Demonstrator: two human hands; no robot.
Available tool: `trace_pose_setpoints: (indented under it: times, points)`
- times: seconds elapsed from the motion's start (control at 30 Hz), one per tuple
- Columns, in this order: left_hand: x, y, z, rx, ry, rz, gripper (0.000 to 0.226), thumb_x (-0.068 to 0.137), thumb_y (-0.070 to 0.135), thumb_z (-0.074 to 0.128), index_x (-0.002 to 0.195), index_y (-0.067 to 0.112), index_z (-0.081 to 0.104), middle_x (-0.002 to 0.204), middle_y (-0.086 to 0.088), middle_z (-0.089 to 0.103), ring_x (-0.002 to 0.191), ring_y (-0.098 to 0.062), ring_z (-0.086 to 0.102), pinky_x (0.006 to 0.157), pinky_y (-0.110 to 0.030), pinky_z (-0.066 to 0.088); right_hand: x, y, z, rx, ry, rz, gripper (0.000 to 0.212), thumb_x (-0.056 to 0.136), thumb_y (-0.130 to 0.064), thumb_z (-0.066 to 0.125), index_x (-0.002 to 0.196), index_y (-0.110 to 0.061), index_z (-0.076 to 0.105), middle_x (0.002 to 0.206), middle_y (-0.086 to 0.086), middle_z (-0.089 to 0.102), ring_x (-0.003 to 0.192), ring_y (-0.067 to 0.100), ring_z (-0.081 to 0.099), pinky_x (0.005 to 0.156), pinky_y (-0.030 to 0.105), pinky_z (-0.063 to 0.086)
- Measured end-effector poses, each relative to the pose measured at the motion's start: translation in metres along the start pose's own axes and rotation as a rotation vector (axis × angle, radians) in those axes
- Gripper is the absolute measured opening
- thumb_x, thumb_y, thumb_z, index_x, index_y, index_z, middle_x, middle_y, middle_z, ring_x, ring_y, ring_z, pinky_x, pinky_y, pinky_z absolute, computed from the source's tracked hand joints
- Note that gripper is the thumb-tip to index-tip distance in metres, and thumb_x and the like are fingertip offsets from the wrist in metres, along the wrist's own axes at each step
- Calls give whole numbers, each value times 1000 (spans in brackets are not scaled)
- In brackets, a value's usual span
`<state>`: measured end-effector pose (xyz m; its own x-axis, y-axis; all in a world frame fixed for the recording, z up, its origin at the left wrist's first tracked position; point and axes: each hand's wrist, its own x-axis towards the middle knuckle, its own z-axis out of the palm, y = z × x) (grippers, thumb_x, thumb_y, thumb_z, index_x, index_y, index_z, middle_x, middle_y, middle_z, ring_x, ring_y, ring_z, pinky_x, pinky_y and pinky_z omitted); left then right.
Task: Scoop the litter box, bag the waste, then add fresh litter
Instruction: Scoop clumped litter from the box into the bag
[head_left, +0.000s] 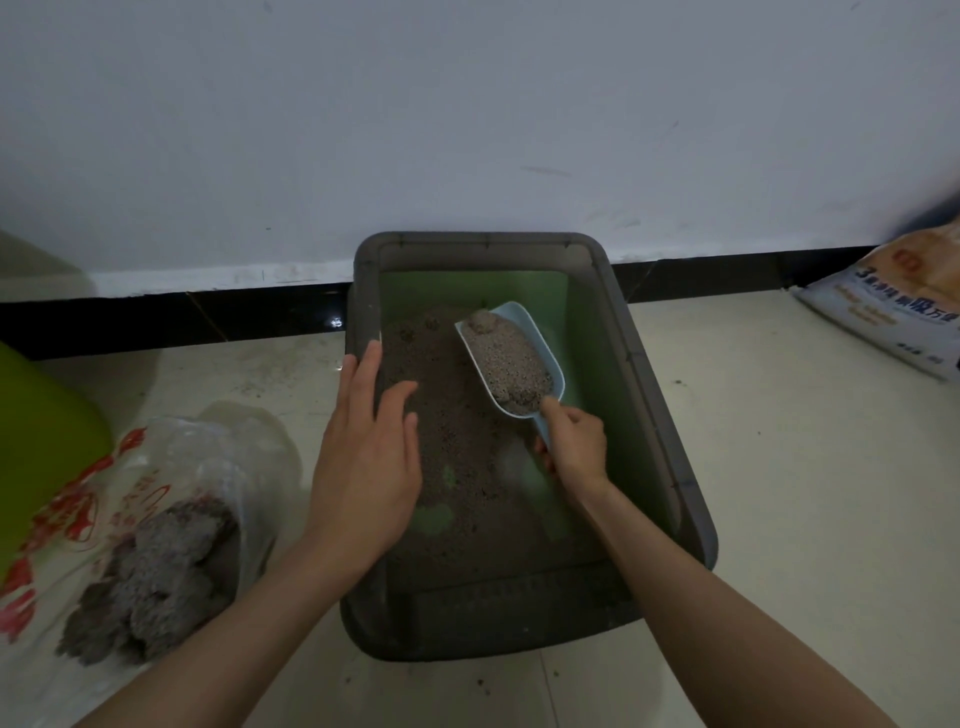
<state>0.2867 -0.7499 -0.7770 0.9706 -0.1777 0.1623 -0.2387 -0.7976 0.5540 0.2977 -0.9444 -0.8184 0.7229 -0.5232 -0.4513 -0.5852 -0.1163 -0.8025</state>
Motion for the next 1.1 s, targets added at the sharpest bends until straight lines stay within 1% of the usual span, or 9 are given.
trace_pose_setpoints:
  times: [0.1, 0.2, 0.37, 0.5, 0.67, 0.8, 0.97, 1.03, 1.1]
  points:
    - [0, 0, 0, 1, 0, 0, 34, 96, 18, 38, 127, 7, 49, 155, -10, 13, 144, -26, 7, 109, -32, 12, 2, -16, 4, 7, -34, 55, 32, 94, -34, 49, 70, -13, 56, 58, 4, 52, 45, 13, 42, 45, 27, 33]
    - [0, 1, 0, -3, 2, -6, 35, 96, 18, 38, 128, 7, 49, 155, -9, 12, 144, -25, 5, 109, -32, 11, 4, -35, 12, 58, -48, 97, 31, 94, -33, 47, 75, -12, 57, 61, 5, 53, 48, 15, 43, 45, 27, 33]
    - [1, 2, -1, -4, 8, -9, 35, 96, 18, 38, 128, 7, 49, 155, -9, 13, 144, -25, 6, 109, -32, 9, 6, -63, 25, 128, -45, 157, 35, 95, -28, 47, 69, -5, 53, 61, 8, 52, 49, 16, 44, 42, 25, 34]
    - [0, 2, -1, -12, 21, -3, 35, 96, 17, 40, 128, 7, 50, 155, -9, 15, 144, -24, 7, 109, -32, 10, 3, -86, 26, 166, -102, 166, 31, 98, -20, 42, 73, -3, 48, 61, 9, 48, 50, 15, 41, 47, 26, 32]
    - [0, -1, 2, -18, 27, 1, 32, 95, 15, 43, 125, 6, 52, 153, -12, 20, 143, -27, 11, 109, -34, 15, 8, -114, 21, 115, -195, 179, 14, 98, -7, 33, 93, -2, 46, 63, 8, 43, 51, 12, 37, 47, 22, 29]
    - [1, -1, 4, -24, 35, -2, 33, 96, 16, 43, 126, 7, 52, 154, -11, 19, 143, -25, 8, 110, -34, 13, 15, -130, 18, 84, -265, 222, 14, 100, -10, 33, 105, -5, 44, 66, 7, 45, 50, 9, 38, 33, 14, 30]
    - [0, -3, 6, -18, 49, 1, 32, 97, 18, 40, 123, 6, 54, 153, -12, 21, 142, -28, 12, 109, -37, 16, 21, -135, 17, 86, -296, 258, 13, 100, -11, 33, 99, -3, 44, 68, 8, 45, 50, 9, 37, 29, 13, 30]
    - [0, -4, 7, -13, 47, 9, 39, 96, 26, 31, 122, 7, 54, 152, -13, 23, 142, -29, 14, 108, -37, 19, 23, -136, 17, 72, -293, 265, 20, 100, -12, 33, 85, -4, 45, 68, 7, 45, 50, 9, 37, 34, 12, 31]
    - [0, -4, 6, -10, 44, 15, 43, 95, 28, 27, 122, 8, 54, 152, -13, 22, 142, -28, 13, 108, -37, 19, 26, -137, 17, 47, -290, 270, 24, 100, -12, 33, 80, -6, 44, 68, 7, 45, 49, 9, 37, 39, 12, 29]
